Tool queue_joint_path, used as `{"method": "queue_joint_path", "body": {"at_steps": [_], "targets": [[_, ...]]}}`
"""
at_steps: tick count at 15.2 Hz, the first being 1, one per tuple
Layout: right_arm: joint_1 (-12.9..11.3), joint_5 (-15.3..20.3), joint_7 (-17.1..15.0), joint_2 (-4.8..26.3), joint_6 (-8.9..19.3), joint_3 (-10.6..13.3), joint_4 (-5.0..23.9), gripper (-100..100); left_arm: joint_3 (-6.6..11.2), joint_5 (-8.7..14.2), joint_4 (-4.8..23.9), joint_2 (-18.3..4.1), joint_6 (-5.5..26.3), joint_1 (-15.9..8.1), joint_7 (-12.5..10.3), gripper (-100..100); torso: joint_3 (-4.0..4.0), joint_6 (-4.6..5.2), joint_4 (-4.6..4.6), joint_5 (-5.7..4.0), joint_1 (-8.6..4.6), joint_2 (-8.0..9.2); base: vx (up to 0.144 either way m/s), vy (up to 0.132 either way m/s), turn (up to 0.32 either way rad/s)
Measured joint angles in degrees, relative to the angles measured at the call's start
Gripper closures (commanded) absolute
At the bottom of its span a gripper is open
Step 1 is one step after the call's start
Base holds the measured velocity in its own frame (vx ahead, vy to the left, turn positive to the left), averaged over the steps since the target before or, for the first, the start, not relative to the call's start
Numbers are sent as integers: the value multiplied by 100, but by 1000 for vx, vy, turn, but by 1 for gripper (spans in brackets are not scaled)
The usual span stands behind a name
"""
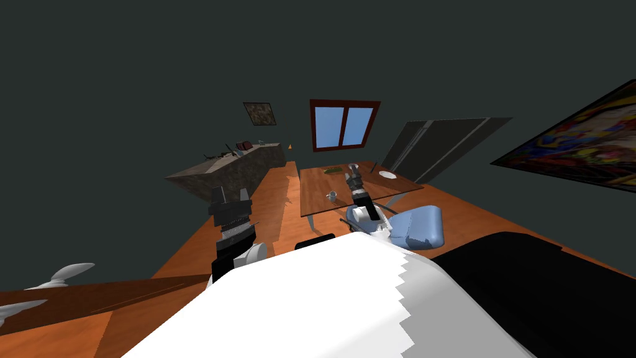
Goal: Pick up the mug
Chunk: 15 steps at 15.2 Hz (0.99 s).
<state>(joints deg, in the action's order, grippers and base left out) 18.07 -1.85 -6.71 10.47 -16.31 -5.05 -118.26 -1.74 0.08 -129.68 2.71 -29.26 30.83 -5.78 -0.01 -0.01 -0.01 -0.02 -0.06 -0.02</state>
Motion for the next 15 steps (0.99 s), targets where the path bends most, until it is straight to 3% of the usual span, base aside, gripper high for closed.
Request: {"method": "queue_joint_path", "body": {"at_steps": [3, 15], "targets": [[-308, -39, -238, 110, 374, -72, 297, -100, 0, 0, 0, 0, 0, 0, 0, 0, -1, 0, 0, 0, 0, -1, -2, -4, 5], [-1117, -209, -1091, 411, 1626, -314, 1240, -100, 0, 0, 0, 0, 0, 0, 0, 0, -1, 0, 0, 1, 5, -2, 0, 0, 3]]}}
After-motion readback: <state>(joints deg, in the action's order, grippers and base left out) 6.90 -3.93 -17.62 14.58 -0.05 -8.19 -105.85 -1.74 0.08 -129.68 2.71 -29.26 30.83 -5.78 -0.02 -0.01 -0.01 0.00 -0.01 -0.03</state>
